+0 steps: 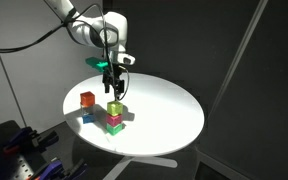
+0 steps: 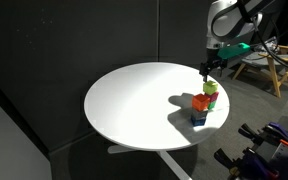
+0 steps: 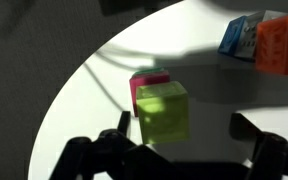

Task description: Move the green block to the other stack of blocks

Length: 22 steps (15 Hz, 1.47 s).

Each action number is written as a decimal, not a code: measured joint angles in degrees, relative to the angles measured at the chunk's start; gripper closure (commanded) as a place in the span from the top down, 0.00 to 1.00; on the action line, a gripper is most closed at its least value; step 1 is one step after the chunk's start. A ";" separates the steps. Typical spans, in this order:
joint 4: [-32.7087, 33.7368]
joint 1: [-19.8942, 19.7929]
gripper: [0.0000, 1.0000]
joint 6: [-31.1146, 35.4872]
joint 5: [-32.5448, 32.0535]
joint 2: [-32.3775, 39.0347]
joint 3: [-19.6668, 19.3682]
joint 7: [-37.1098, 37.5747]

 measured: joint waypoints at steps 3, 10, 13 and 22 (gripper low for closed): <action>0.00 0.00 1.00 0.07 0.00 0.48 0.00 0.00; 0.52 -0.01 1.00 2.37 0.00 1.98 -0.05 0.00; 1.27 -0.01 1.00 2.87 0.00 3.27 -0.14 0.00; 3.38 -0.01 1.00 3.13 0.00 6.84 -0.71 0.00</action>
